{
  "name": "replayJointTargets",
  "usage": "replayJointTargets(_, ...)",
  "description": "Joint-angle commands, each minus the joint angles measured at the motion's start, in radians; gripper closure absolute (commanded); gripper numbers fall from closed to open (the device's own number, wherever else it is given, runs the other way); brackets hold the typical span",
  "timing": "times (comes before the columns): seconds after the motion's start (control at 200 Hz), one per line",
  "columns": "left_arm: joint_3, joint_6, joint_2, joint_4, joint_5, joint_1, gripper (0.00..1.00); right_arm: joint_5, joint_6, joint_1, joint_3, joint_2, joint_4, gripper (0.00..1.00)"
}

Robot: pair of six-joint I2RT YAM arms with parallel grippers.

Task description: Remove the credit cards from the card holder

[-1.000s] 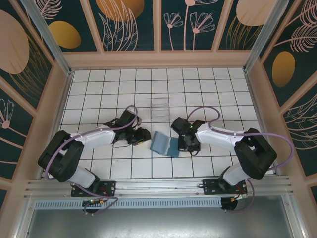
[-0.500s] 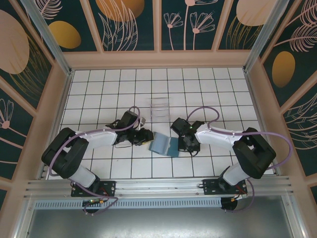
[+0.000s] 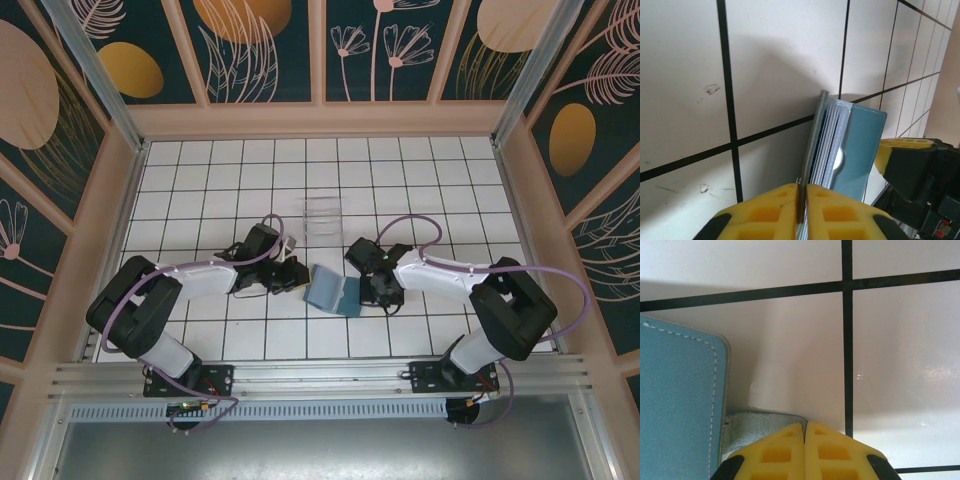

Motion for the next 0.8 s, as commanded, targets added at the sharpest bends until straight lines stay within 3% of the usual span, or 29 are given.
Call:
replayJointTargets(0.0, 0.016, -0.01, -0.007, 0.03, 0.033, -0.011, 0.89, -0.012, -0.006, 0.008, 0.015, 0.022, 0.017, 1.0)
replayJointTargets(0.28, 0.134, 0.048, -0.056, -0.133, -0.012, -0.034, 0.99, -0.11, 0.006, 0.027, 0.046, 0.043, 0.134, 1.0)
replayJointTargets(0.54, 0.302, 0.164, -0.12, -0.504, -0.229, -0.034, 1.0, -0.154, 0.01, 0.047, 0.113, 0.096, 0.22, 1.0)
replayJointTargets(0.796, 0.282, 0.151, -0.125, -0.532, -0.258, -0.035, 1.0, -0.121, -0.006, 0.039, 0.137, 0.121, 0.185, 1.0)
